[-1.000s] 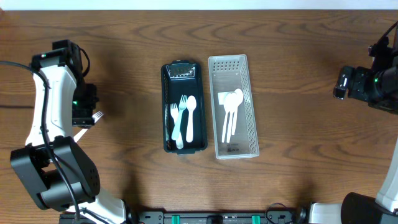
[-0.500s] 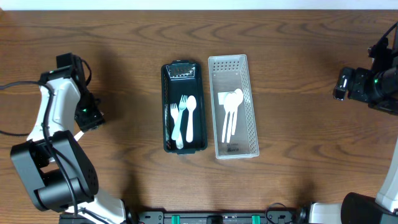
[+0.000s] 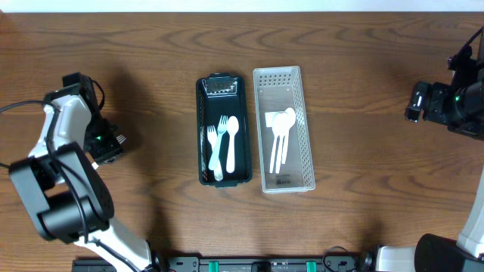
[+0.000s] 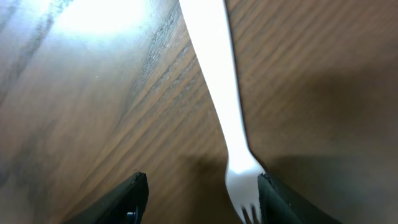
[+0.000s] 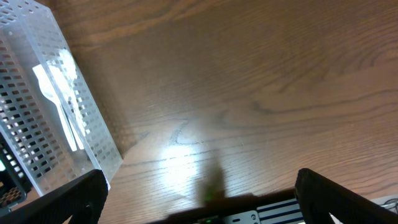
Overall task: Pack container
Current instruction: 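Move the left gripper to the last white fork and grasp it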
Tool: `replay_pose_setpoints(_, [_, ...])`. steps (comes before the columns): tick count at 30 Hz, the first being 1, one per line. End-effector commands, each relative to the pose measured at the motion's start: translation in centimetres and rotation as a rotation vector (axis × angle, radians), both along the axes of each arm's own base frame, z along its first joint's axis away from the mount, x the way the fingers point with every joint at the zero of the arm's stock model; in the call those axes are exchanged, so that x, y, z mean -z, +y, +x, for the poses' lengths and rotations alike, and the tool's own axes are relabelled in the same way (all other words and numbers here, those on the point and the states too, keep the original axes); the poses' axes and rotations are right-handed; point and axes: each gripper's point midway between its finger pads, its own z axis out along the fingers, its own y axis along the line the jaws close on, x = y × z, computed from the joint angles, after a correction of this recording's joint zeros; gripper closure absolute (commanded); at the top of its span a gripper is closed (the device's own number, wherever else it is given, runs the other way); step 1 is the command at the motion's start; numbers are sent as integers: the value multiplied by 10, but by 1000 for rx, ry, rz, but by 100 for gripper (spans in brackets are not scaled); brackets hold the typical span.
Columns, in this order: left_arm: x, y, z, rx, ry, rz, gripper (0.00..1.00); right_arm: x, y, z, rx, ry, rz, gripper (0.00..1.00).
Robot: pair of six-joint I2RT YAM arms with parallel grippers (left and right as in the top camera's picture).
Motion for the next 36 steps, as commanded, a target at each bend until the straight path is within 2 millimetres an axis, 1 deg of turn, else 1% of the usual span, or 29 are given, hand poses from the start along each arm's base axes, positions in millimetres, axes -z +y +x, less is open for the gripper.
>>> replay_pose_setpoints(1, [18, -1, -1, 36, 35, -25, 40, 1, -2, -2, 10, 6, 2, 1])
replay_pose_setpoints(8, [32, 2, 7, 52, 24, -20, 40, 1, -2, -2, 10, 6, 2, 1])
replay_pose_setpoints(13, [40, 2, 6, 51, 42, -28, 40, 1, -2, -2, 10, 6, 2, 1])
replay_pose_setpoints(20, [42, 2, 8, 52, 37, -27, 40, 1, -2, -2, 10, 6, 2, 1])
replay_pose_setpoints(23, [42, -1, 8, 80, 37, -48, 40, 1, -2, -2, 10, 6, 2, 1])
replay_pose_setpoints(30, [43, -9, 6, 221, 53, -105, 69, 1, -2, -1, 10, 5, 2, 1])
replay_pose_setpoints(35, [43, -9, 6, 296, 59, -115, 81, 1, -2, -1, 10, 5, 2, 1])
replay_pose_setpoints(36, [43, -9, 6, 316, 60, -117, 87, 1, -2, -1, 10, 6, 2, 1])
